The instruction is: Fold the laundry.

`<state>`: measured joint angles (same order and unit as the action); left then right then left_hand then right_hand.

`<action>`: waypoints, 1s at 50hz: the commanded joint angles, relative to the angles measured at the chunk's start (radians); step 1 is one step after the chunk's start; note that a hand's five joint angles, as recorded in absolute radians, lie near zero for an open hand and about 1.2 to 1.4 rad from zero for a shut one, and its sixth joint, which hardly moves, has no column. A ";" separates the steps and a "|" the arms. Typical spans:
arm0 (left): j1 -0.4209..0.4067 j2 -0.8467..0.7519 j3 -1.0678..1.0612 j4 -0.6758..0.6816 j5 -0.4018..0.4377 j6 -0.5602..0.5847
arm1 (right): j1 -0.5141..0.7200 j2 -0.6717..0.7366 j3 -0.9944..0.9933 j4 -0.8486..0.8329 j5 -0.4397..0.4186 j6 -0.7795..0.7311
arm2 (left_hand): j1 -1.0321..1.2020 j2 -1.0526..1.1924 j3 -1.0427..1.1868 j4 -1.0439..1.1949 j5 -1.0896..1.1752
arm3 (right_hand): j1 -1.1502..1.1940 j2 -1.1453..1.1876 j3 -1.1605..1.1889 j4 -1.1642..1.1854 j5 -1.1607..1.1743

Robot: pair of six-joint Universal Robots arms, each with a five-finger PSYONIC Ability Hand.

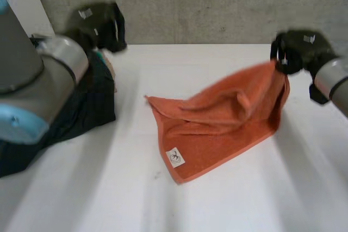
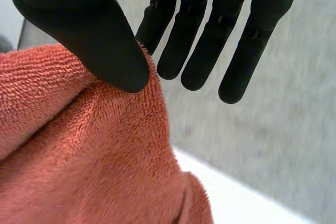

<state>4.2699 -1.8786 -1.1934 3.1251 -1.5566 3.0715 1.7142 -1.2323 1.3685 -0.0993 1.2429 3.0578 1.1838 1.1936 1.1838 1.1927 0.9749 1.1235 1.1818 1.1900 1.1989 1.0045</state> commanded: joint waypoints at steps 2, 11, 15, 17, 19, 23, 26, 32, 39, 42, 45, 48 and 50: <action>-0.055 -0.120 -0.222 0.047 0.013 0.165 | -0.057 0.163 0.089 0.059 -0.057 -0.155 | 0.213 0.203 0.213 0.204 0.247 | 0.220 0.162 0.154 0.145 0.164; -0.032 -0.192 -0.166 0.047 0.027 0.185 | -0.035 0.176 0.040 0.153 -0.016 -0.342 | -0.891 -0.901 -0.891 -0.900 -0.856 | -0.599 -0.657 -0.666 -0.674 -0.655; -0.019 -0.175 -0.169 0.050 0.041 0.185 | 0.007 0.099 0.056 0.177 -0.037 -0.443 | -0.903 -0.913 -0.903 -0.912 -0.868 | -0.755 -0.813 -0.821 -0.830 -0.810; -0.018 -0.171 -0.170 0.050 0.049 0.185 | 0.022 0.070 0.072 0.176 -0.059 -0.499 | -0.903 -0.913 -0.903 -0.912 -0.868 | -0.773 -0.831 -0.839 -0.848 -0.828; -0.016 -0.172 -0.173 0.052 0.061 0.184 | 0.041 0.045 0.095 0.170 -0.106 -0.594 | -0.909 -0.918 -0.909 -0.918 -0.874 | -0.799 -0.857 -0.866 -0.875 -0.855; -0.018 -0.177 -0.178 0.052 0.069 0.185 | 0.067 0.045 0.116 0.150 -0.195 -0.785 | -0.941 -0.951 -0.941 -0.950 -0.907 | -0.799 -0.858 -0.866 -0.875 -0.855; -0.016 -0.177 -0.179 0.050 0.070 0.185 | 0.076 0.066 0.116 0.147 -0.237 -0.899 | -0.944 -0.954 -0.944 -0.953 -0.910 | -0.799 -0.858 -0.866 -0.875 -0.855; -0.016 -0.166 -0.176 0.050 0.073 0.185 | 0.102 0.194 0.031 0.161 -0.257 -1.096 | -0.944 -0.954 -0.944 -0.953 -0.910 | -0.790 -0.849 -0.857 -0.866 -0.846; -0.018 -0.148 -0.176 0.052 0.078 0.185 | 0.120 0.373 -0.135 0.200 -0.214 -1.174 | -0.947 -0.957 -0.947 -0.956 -0.912 | -0.717 -0.776 -0.784 -0.793 -0.773; -0.018 -0.148 -0.172 0.052 0.079 0.187 | 0.127 0.433 -0.198 0.214 -0.198 -1.214 | -0.953 -0.962 -0.953 -0.962 -0.918 | -0.530 -0.589 -0.597 -0.606 -0.586; -0.016 -0.152 -0.163 0.055 0.079 0.187 | 0.128 0.465 -0.245 0.233 -0.189 -1.245 | -0.956 -0.965 -0.956 -0.965 -0.921 | -0.167 -0.226 -0.234 -0.243 -0.223; -0.016 -0.160 -0.150 0.058 0.079 0.188 | 0.136 0.461 -0.273 0.257 -0.180 -1.249 | -0.959 -0.968 -0.959 -0.968 -0.924 | 0.272 0.214 0.206 0.197 0.217; -0.016 -0.171 -0.131 0.058 0.079 0.190 | 0.150 0.432 -0.289 0.283 -0.171 -1.219 | -0.959 -0.968 -0.959 -0.968 -0.924 | 0.273 0.214 0.206 0.197 0.217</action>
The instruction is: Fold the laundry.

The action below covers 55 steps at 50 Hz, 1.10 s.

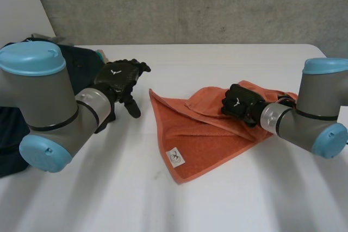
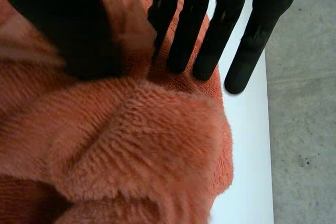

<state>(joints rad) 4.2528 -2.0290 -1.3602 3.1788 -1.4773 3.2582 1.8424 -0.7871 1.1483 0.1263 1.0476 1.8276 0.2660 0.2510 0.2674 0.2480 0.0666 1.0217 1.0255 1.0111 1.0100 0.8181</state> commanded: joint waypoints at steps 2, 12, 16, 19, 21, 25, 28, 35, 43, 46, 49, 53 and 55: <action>0.001 -0.033 0.053 0.004 -0.001 0.005 | 0.029 -0.044 -0.068 0.065 0.023 0.070 | -0.047 -0.032 -0.048 -0.029 -0.022 | 0.375 0.371 0.385 0.386 0.404; -0.036 -0.204 0.274 -0.022 -0.018 0.025 | 0.058 -0.397 -0.071 0.052 0.037 0.619 | -0.091 -0.076 -0.093 -0.073 -0.067 | 0.375 0.371 0.385 0.386 0.404; -0.056 -0.284 0.360 -0.086 -0.021 0.021 | 0.061 -0.486 -0.074 0.036 0.051 0.806 | -0.091 -0.076 -0.093 -0.073 -0.067 | 0.375 0.371 0.385 0.386 0.404; -0.079 -0.344 0.424 -0.152 -0.026 0.026 | 0.058 -0.547 -0.076 0.029 0.071 0.910 | -0.091 -0.076 -0.093 -0.073 -0.067 | 0.375 0.371 0.385 0.386 0.404; -0.090 -0.372 0.458 -0.181 -0.026 0.026 | 0.057 -0.576 -0.078 0.029 0.083 0.950 | -0.091 -0.076 -0.093 -0.073 -0.067 | 0.375 0.371 0.385 0.386 0.404; -0.114 -0.438 0.535 -0.237 -0.037 0.028 | 0.052 -0.642 -0.087 0.029 0.115 1.028 | -0.091 -0.076 -0.093 -0.073 -0.067 | 0.375 0.371 0.385 0.386 0.404; -0.129 -0.482 0.587 -0.260 -0.055 0.031 | 0.052 -0.689 -0.093 0.033 0.132 1.081 | -0.091 -0.076 -0.093 -0.073 -0.067 | 0.375 0.371 0.385 0.386 0.404; -0.157 -0.533 0.678 -0.304 -0.124 0.063 | 0.037 -0.765 -0.085 0.059 0.138 1.188 | 0.502 0.517 0.500 0.520 0.526 | 0.375 0.371 0.385 0.386 0.404; -0.128 -0.473 0.673 -0.301 -0.227 0.064 | -0.031 -0.707 -0.048 0.058 0.152 1.214 | 1.130 1.145 1.129 1.148 1.155 | 0.375 0.371 0.385 0.386 0.404; -0.097 -0.442 0.668 -0.293 -0.256 0.077 | -0.035 -0.638 -0.051 0.056 0.166 1.187 | 1.130 1.145 1.129 1.148 1.155 | 0.375 0.371 0.385 0.386 0.404; -0.054 -0.401 0.684 -0.243 -0.238 0.109 | -0.040 -0.537 -0.071 0.052 0.193 1.132 | 1.130 1.145 1.129 1.148 1.155 | 0.375 0.371 0.385 0.386 0.404; -0.021 -0.346 0.748 -0.137 -0.146 0.146 | -0.032 -0.416 -0.149 0.024 0.245 1.087 | 1.130 1.145 1.129 1.148 1.155 | 0.375 0.371 0.385 0.386 0.404; -0.019 -0.315 0.812 -0.059 -0.100 0.159 | -0.017 -0.350 -0.229 -0.046 0.296 1.093 | 1.130 1.145 1.129 1.148 1.155 | 0.375 0.371 0.385 0.386 0.404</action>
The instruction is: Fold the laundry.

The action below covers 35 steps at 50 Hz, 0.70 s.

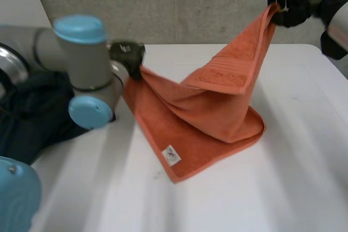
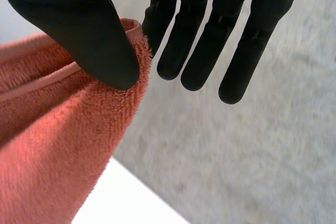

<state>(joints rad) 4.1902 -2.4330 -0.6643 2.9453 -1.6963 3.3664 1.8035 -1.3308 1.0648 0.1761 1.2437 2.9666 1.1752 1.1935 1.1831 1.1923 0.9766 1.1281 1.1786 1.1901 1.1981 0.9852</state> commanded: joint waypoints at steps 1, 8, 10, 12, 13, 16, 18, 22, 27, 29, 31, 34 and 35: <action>0.044 0.100 0.136 0.199 0.127 0.051 | 0.028 0.215 -0.173 -0.128 0.120 -0.040 | 0.221 0.203 0.213 0.204 0.245 | 0.268 0.218 0.206 0.198 0.237; 0.040 0.175 0.261 0.408 0.081 0.048 | 0.024 0.344 -0.391 -0.435 0.356 0.051 | 0.221 0.203 0.213 0.204 0.245 | 0.268 0.218 0.206 0.198 0.237; 0.040 0.186 0.258 0.422 0.070 0.048 | 0.030 0.357 -0.416 -0.446 0.369 0.048 | 0.221 0.203 0.213 0.204 0.245 | 0.268 0.218 0.206 0.198 0.237; 0.040 0.203 0.226 0.410 0.058 0.051 | 0.025 0.364 -0.422 -0.409 0.353 0.031 | 0.221 0.203 0.213 0.204 0.245 | 0.268 0.218 0.206 0.198 0.237; 0.040 0.210 0.207 0.402 0.055 0.048 | 0.025 0.366 -0.421 -0.391 0.349 0.026 | 0.221 0.203 0.213 0.204 0.245 | 0.268 0.218 0.206 0.198 0.237; 0.048 0.235 0.080 0.374 0.043 0.047 | 0.024 0.370 -0.382 -0.311 0.330 0.008 | 0.221 0.203 0.213 0.204 0.245 | 0.268 0.218 0.206 0.198 0.237; 0.056 0.252 -0.003 0.367 0.044 0.045 | 0.016 0.375 -0.352 -0.267 0.318 0.000 | 0.221 0.203 0.213 0.204 0.245 | 0.268 0.218 0.206 0.198 0.237; 0.056 0.273 -0.207 0.356 0.058 0.051 | -0.026 0.397 -0.247 -0.149 0.280 -0.018 | 0.221 0.203 0.213 0.204 0.245 | 0.268 0.218 0.206 0.198 0.237; 0.033 0.261 -0.447 0.351 0.095 0.060 | -0.068 0.446 -0.074 -0.026 0.203 -0.055 | 0.221 0.203 0.213 0.204 0.245 | 0.268 0.218 0.206 0.198 0.237; 0.027 0.247 -0.500 0.348 0.101 0.076 | -0.076 0.458 -0.030 -0.006 0.180 -0.076 | 0.221 0.203 0.213 0.204 0.245 | 0.268 0.218 0.206 0.198 0.237; 0.022 0.223 -0.552 0.341 0.107 0.103 | -0.084 0.472 0.021 0.015 0.158 -0.116 | 0.221 0.203 0.213 0.204 0.245 | 0.268 0.218 0.206 0.198 0.237; 0.021 0.210 -0.581 0.319 0.104 0.136 | -0.093 0.476 0.050 0.032 0.145 -0.156 | 0.221 0.203 0.213 0.204 0.245 | 0.268 0.218 0.206 0.198 0.237; 0.019 0.207 -0.592 0.301 0.101 0.149 | -0.096 0.473 0.063 0.046 0.140 -0.181 | 0.221 0.203 0.213 0.204 0.245 | 0.233 0.182 0.171 0.163 0.201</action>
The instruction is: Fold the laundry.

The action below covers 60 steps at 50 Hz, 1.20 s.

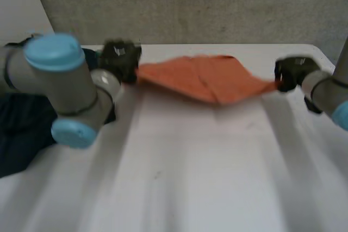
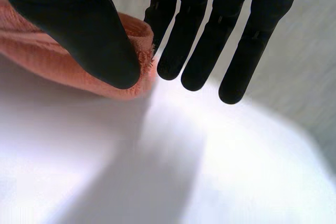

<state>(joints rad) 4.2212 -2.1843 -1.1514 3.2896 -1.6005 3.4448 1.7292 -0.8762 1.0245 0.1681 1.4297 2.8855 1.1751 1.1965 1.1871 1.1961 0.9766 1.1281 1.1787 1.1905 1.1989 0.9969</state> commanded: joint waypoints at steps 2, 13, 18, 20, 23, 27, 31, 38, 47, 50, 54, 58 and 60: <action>-0.013 -0.035 -0.113 -0.057 0.004 0.083 | -0.023 0.013 0.114 0.077 -0.049 -0.121 | 0.221 0.200 0.209 0.200 0.245 | -0.045 -0.096 -0.107 -0.116 -0.088; -0.015 0.058 -0.165 -0.079 0.024 0.093 | 0.015 -0.115 0.177 0.159 -0.147 -0.420 | 0.221 0.200 0.209 0.200 0.245 | -0.651 -0.702 -0.713 -0.722 -0.694; -0.010 0.084 -0.186 -0.079 0.034 0.106 | 0.038 -0.158 0.206 0.160 -0.282 -0.658 | 0.221 0.200 0.209 0.200 0.245 | -0.704 -0.754 -0.766 -0.775 -0.747; -0.006 0.096 -0.197 -0.079 0.037 0.113 | 0.050 -0.158 0.204 0.162 -0.371 -0.761 | 0.221 0.200 0.209 0.200 0.245 | -0.716 -0.766 -0.778 -0.786 -0.759; 0.002 0.113 -0.205 -0.077 0.039 0.117 | 0.072 -0.126 0.180 0.163 -0.466 -0.863 | 0.221 0.200 0.209 0.200 0.245 | -0.716 -0.766 -0.778 -0.786 -0.759; 0.006 0.130 -0.206 -0.074 0.047 0.113 | 0.104 -0.045 0.102 0.172 -0.496 -0.939 | 0.221 0.200 0.209 0.200 0.245 | -0.710 -0.761 -0.772 -0.781 -0.753; 0.005 0.144 -0.203 -0.073 0.053 0.108 | 0.130 0.046 0.011 0.201 -0.505 -0.997 | 0.221 0.200 0.209 0.200 0.245 | -0.710 -0.760 -0.772 -0.781 -0.753; -0.004 0.150 -0.194 -0.073 0.050 0.088 | 0.156 0.172 -0.113 0.206 -0.538 -1.094 | 0.221 0.200 0.209 0.200 0.245 | -0.710 -0.760 -0.772 -0.781 -0.753; 0.002 0.170 -0.192 -0.073 0.042 0.059 | 0.176 0.299 -0.267 0.179 -0.502 -1.088 | 0.221 0.200 0.209 0.200 0.245 | 0.100 0.050 0.038 0.030 0.057; 0.011 0.179 -0.192 -0.079 0.031 0.062 | 0.165 0.280 -0.326 0.179 -0.395 -1.019 | 0.221 0.200 0.209 0.200 0.245 | 0.268 0.218 0.206 0.197 0.225; 0.036 0.196 -0.200 -0.093 0.004 0.060 | 0.115 0.237 -0.342 0.165 -0.302 -0.798 | 0.221 0.200 0.209 0.200 0.245 | 0.268 0.218 0.206 0.197 0.225; 0.065 0.236 -0.212 -0.120 0.005 0.054 | 0.038 0.192 -0.331 0.154 -0.313 -0.671 | 0.221 0.200 0.209 0.200 0.245 | 0.268 0.218 0.206 0.197 0.225; 0.074 0.254 -0.220 -0.134 0.013 0.060 | 0.001 0.171 -0.325 0.168 -0.292 -0.666 | 0.221 0.200 0.209 0.200 0.245 | 0.268 0.218 0.206 0.197 0.225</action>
<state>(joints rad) 4.2597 -1.9802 -1.3531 3.1918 -1.5908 3.5024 1.8350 -0.6366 0.6847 0.3306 1.1013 2.0728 1.1751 1.1965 1.1871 1.1961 0.9766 1.1200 1.1787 1.1850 1.1941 0.9981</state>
